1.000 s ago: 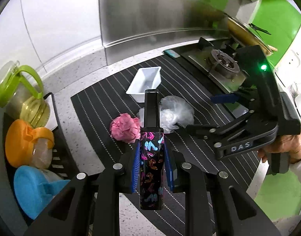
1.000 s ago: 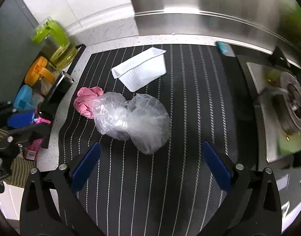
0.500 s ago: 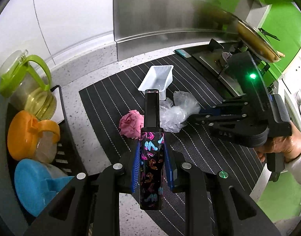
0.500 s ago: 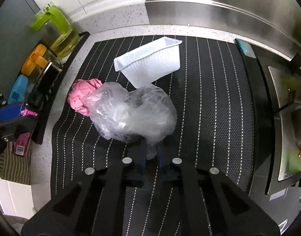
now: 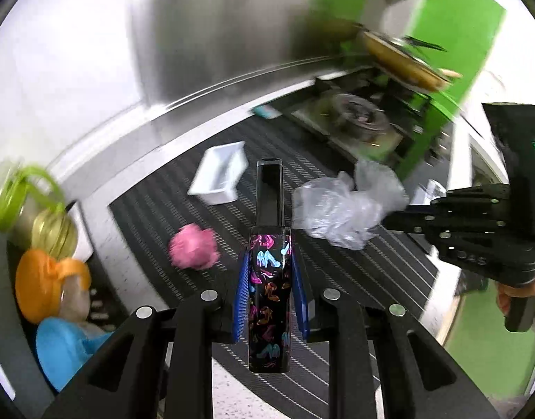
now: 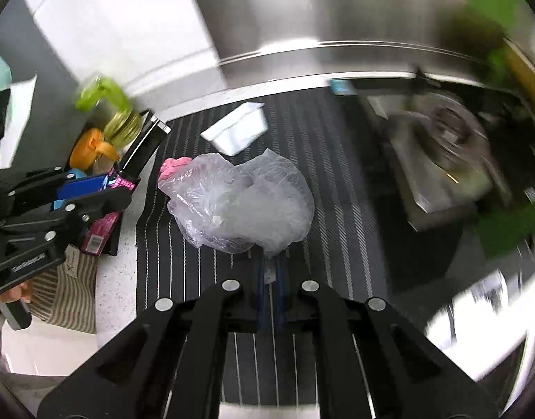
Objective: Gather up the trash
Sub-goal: 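Carry the tube and bag to the pink wastebasket and open both grippers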
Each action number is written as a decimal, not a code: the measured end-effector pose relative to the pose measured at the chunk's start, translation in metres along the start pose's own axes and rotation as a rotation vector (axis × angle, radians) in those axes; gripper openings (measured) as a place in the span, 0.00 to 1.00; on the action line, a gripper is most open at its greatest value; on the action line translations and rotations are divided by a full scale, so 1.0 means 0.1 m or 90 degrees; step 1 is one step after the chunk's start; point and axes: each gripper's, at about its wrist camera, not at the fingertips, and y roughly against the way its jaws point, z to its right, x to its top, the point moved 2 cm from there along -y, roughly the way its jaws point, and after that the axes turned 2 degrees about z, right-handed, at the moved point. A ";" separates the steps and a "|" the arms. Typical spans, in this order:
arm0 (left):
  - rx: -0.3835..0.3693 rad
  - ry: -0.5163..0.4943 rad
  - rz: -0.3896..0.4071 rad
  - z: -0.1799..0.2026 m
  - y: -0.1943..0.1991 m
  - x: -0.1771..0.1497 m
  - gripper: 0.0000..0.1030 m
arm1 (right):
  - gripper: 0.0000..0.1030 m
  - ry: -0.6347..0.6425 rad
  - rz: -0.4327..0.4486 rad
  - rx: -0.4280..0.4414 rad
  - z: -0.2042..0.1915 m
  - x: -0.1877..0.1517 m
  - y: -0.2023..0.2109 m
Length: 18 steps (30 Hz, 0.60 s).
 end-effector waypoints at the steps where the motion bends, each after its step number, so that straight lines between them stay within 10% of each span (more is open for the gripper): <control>1: -0.012 -0.018 0.002 0.08 0.03 0.01 0.22 | 0.05 -0.019 0.011 -0.013 0.04 -0.07 0.12; 18: -0.283 -0.347 -0.016 2.32 0.15 -0.42 0.22 | 0.05 -0.400 0.147 -0.270 0.79 -2.47 2.00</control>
